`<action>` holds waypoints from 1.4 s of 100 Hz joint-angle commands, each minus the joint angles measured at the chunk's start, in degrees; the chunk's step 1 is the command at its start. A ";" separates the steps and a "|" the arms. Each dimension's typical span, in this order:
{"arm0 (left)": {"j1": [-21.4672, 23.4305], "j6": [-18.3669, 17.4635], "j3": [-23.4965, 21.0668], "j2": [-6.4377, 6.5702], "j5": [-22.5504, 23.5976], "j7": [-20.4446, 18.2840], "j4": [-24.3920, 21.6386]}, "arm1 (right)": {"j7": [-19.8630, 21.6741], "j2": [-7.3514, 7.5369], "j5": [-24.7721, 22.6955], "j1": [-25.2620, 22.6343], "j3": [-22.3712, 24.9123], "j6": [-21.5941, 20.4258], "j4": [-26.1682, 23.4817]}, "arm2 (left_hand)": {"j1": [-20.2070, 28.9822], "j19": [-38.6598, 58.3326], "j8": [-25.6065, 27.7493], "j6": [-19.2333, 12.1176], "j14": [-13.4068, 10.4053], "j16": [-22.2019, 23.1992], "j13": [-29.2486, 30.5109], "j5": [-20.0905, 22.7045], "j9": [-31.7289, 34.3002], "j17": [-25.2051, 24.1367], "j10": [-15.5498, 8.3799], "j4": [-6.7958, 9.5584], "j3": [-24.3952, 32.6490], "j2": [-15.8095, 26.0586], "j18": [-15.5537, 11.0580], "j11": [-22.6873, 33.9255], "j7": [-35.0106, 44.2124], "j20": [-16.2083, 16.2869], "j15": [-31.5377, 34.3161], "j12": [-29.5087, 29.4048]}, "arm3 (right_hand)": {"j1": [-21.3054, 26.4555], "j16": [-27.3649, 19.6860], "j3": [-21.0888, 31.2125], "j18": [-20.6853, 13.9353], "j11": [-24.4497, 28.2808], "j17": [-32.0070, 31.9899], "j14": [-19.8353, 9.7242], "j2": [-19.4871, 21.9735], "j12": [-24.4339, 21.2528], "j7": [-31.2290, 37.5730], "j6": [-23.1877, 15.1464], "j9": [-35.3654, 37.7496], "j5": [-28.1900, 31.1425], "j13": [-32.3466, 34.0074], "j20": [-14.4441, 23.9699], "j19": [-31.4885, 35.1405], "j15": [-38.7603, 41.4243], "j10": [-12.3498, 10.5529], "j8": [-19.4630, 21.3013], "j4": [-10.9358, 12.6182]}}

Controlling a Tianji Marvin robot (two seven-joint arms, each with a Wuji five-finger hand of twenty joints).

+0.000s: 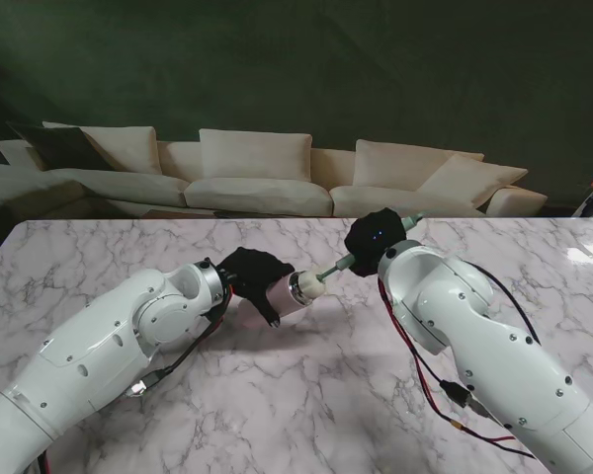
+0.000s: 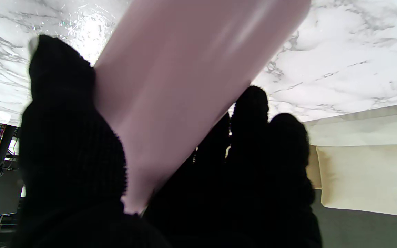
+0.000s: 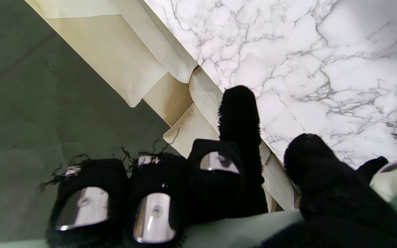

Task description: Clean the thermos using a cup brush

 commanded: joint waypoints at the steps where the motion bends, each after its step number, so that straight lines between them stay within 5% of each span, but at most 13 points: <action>1: -0.63 -0.46 -0.02 -0.80 -0.16 0.10 -1.29 | -0.03 -0.70 -0.57 -0.55 -1.13 0.30 0.51 | 16.48 2.90 3.08 -11.42 -3.17 2.33 4.76 6.17 2.62 2.02 -2.19 4.97 27.61 18.41 -5.49 5.24 6.93 0.65 6.48 3.17 | 1.99 2.06 -1.14 -1.48 0.16 2.67 -2.39 1.78 -0.96 -1.09 1.81 3.42 0.71 0.90 1.17 12.87 7.55 0.63 0.60 1.57; 19: -0.51 -0.85 -0.12 -0.89 0.16 0.96 -1.13 | -3.60 -0.64 -1.68 -1.23 -2.15 0.87 0.68 | 16.29 2.95 3.21 -11.50 -3.42 2.40 4.69 6.12 2.59 2.04 -2.35 4.95 27.84 18.36 -5.59 5.25 7.08 0.64 6.45 3.34 | 2.25 -3.10 -0.75 3.13 -10.61 0.75 0.69 1.83 -5.29 -3.11 0.10 3.19 -3.34 0.90 -3.44 3.34 -2.46 1.70 -0.07 1.79; 27: -0.44 -1.05 -0.25 -0.86 0.34 1.07 -1.13 | -5.11 -0.58 -2.51 -2.09 -2.04 0.76 0.22 | 16.21 2.94 3.23 -11.61 -3.43 2.42 4.70 6.04 2.59 2.00 -2.49 4.91 27.91 18.38 -5.59 5.24 7.12 0.63 6.42 3.40 | 4.33 -9.21 -2.18 3.16 -16.56 -6.71 2.80 0.91 -5.95 -1.29 -2.98 -2.87 -9.66 0.90 -4.12 -3.27 -13.98 2.29 -6.89 -0.84; 36: -0.33 -1.15 -0.43 -0.80 0.48 0.99 -1.18 | -6.68 -0.45 -3.90 -3.47 -1.42 -0.10 -0.86 | 16.17 2.92 3.23 -11.60 -3.43 2.45 4.66 6.03 2.58 1.97 -2.48 4.88 28.01 18.35 -5.60 5.21 7.17 0.61 6.38 3.44 | 2.06 -17.60 -1.88 0.97 -22.33 -16.02 4.20 -0.15 -8.19 -2.15 -4.69 -13.08 -17.47 0.26 -4.76 -11.62 -34.13 2.92 -9.17 -0.39; 51: -0.07 -1.15 -0.79 -0.70 0.60 0.71 -1.35 | -9.92 -0.08 -5.85 -5.64 -0.11 -2.50 -2.66 | 16.12 2.91 3.21 -11.57 -3.43 2.48 4.66 6.01 2.55 1.96 -2.47 4.84 28.08 18.42 -5.61 5.16 7.20 0.60 6.35 3.47 | -3.54 -18.77 -2.11 -2.25 -28.72 -28.04 3.37 -0.09 -13.89 -8.13 -5.16 -30.55 -26.26 -13.49 -3.78 -21.73 -54.53 4.17 -3.87 2.94; 62: 0.00 -1.20 -0.89 -0.62 0.87 0.56 -1.36 | -13.59 0.18 -7.24 -6.94 0.70 -3.07 -3.31 | 16.09 2.90 3.21 -11.60 -3.43 2.50 4.67 5.99 2.54 1.94 -2.58 4.80 28.10 18.40 -5.63 5.15 7.22 0.59 6.34 3.50 | -5.36 -20.32 -3.63 -2.58 -31.61 -33.26 3.20 -0.97 -16.31 -9.11 -5.88 -38.01 -28.54 -21.47 -4.15 -24.41 -58.86 5.28 -3.62 2.79; 75: -0.03 -1.16 -0.81 -0.59 0.80 0.35 -1.34 | -16.63 0.38 -7.41 -7.26 0.92 -3.22 -3.09 | 16.07 2.87 3.18 -11.60 -3.43 2.51 4.67 5.94 2.51 1.89 -2.48 4.78 28.11 18.44 -5.65 5.13 7.20 0.57 6.33 3.51 | -3.20 -20.68 -3.94 -2.68 -30.31 -33.34 2.84 -0.85 -18.92 -8.53 -6.17 -37.03 -26.57 -21.39 -3.23 -24.47 -57.26 4.78 -2.83 3.15; 120: -0.02 -0.91 -1.01 -0.51 0.95 0.03 -1.33 | -24.32 1.16 -10.84 -9.90 5.35 -6.02 -5.33 | 16.09 2.83 3.18 -11.57 -3.41 2.57 4.59 5.91 2.48 1.81 -2.51 4.71 28.13 18.43 -5.65 5.09 7.26 0.56 6.27 3.55 | -9.97 -31.96 -5.56 0.44 -37.51 -48.75 4.18 -2.35 -26.79 -13.42 -4.62 -52.90 -36.05 -38.23 -9.68 -39.62 -73.80 7.03 -5.77 2.70; 129: 0.15 -1.06 -1.29 -0.45 1.15 0.01 -1.39 | -26.09 1.28 -10.90 -11.43 7.64 -7.09 -6.45 | 16.12 2.82 3.19 -11.60 -3.46 2.58 4.58 5.92 2.50 1.80 -2.50 4.74 28.18 18.46 -5.64 5.11 7.28 0.56 6.27 3.56 | -8.59 -33.74 -6.58 1.22 -40.31 -50.08 4.23 -1.63 -28.13 -14.60 -7.97 -55.65 -36.44 -39.45 -11.12 -40.83 -75.90 7.31 -7.08 2.75; 140: 0.46 -1.49 -1.86 -0.31 1.66 -0.04 -1.64 | -27.03 1.48 -11.89 -14.01 11.28 -9.02 -8.57 | 16.03 2.82 3.21 -11.71 -3.45 2.61 4.59 5.88 2.50 1.79 -2.60 4.73 28.16 18.43 -5.67 5.12 7.31 0.56 6.28 3.59 | -6.88 -35.62 -8.05 3.19 -44.36 -52.56 3.94 0.80 -30.00 -18.19 -13.55 -58.77 -39.63 -41.79 -12.50 -42.72 -78.58 4.81 -10.45 2.34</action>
